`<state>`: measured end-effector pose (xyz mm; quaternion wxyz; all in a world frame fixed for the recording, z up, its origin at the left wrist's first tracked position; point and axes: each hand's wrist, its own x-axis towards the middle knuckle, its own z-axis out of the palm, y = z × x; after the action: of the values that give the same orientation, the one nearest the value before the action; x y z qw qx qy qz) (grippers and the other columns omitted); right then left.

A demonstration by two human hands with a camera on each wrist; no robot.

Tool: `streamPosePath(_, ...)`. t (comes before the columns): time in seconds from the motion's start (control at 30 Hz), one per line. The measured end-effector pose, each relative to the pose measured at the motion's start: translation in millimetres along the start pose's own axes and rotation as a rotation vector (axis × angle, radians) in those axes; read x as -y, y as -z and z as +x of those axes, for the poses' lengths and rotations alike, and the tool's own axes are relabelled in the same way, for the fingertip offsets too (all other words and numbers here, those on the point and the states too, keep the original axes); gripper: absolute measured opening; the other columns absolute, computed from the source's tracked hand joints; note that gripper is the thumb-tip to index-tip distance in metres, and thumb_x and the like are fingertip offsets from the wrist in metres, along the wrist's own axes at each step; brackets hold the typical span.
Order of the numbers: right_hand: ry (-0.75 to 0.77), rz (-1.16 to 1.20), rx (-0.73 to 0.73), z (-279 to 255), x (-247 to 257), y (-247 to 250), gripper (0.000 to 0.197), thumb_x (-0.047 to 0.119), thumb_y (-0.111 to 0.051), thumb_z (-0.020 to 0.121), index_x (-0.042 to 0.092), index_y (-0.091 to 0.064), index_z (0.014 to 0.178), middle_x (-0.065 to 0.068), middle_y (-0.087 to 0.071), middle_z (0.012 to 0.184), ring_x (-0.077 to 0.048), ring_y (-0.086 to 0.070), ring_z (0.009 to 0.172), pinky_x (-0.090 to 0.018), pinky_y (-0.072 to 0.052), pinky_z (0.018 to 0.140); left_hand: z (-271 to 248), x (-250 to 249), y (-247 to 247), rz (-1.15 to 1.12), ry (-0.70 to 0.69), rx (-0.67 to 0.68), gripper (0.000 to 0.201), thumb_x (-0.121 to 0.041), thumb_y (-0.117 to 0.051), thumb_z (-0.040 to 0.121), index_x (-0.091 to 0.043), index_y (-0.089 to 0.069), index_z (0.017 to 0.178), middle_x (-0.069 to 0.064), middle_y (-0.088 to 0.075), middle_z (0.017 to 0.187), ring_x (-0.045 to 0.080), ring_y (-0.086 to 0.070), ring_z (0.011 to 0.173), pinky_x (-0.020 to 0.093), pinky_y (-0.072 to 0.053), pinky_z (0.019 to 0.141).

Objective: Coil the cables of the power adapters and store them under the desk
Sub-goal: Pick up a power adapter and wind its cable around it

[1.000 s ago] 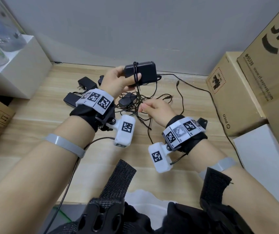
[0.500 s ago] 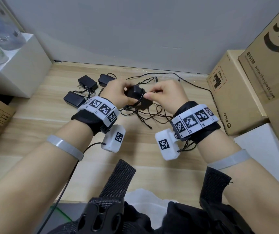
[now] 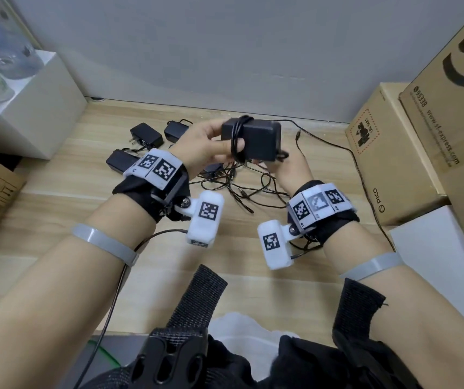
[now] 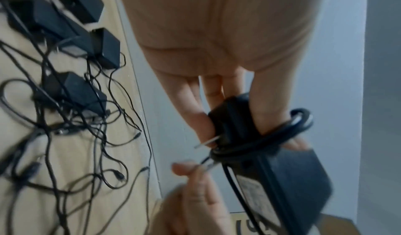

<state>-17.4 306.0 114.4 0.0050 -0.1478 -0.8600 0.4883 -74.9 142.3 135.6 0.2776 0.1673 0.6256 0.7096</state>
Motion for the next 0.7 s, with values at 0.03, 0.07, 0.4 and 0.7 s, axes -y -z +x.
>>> streamPosePath(0.03,0.023,-0.021,0.026,-2,0,-4,0.026,0.021,-0.050,0.092,0.025,-0.063,0.070,0.012,-0.056,0.070,-0.013,-0.051,0.074,-0.029,-0.039,0.077,2,-1,-2,-0.052,-0.009,-0.031,0.032,-0.004,-0.066,0.070,-0.014,-0.062,0.101,-0.005,-0.071,0.089,0.009,-0.068,0.082,0.021,-0.055,0.068)
streamPosePath(0.07,0.052,-0.038,0.058,-5,0,-8,0.026,0.023,-0.049,0.093,0.023,-0.067,0.074,0.014,-0.054,0.065,-0.008,-0.049,0.068,-0.027,-0.036,0.074,4,-2,-5,-0.074,-0.017,-0.058,0.030,-0.002,-0.067,0.074,-0.012,-0.061,0.102,-0.002,-0.069,0.094,0.010,-0.068,0.083,0.021,-0.055,0.068)
streamPosePath(0.4,0.160,-0.187,0.124,-19,11,-16,0.025,0.028,-0.050,0.093,0.017,-0.072,0.096,-0.002,-0.066,0.083,-0.014,-0.055,0.084,-0.026,-0.037,0.073,12,3,-6,0.218,-0.069,-0.295,0.023,-0.008,-0.075,0.073,-0.017,-0.058,0.084,-0.003,-0.061,0.088,0.011,-0.063,0.073,0.023,-0.053,0.066)
streamPosePath(0.7,0.246,-0.128,-0.041,-17,28,-4,0.007,0.031,-0.071,0.077,0.025,-0.072,0.073,0.003,-0.069,0.072,-0.014,-0.064,0.075,-0.039,-0.053,0.078,11,12,3,0.590,-0.088,-0.337,0.032,-0.015,-0.080,0.067,-0.027,-0.051,0.072,-0.011,-0.058,0.075,0.006,-0.053,0.072,0.014,-0.042,0.066)
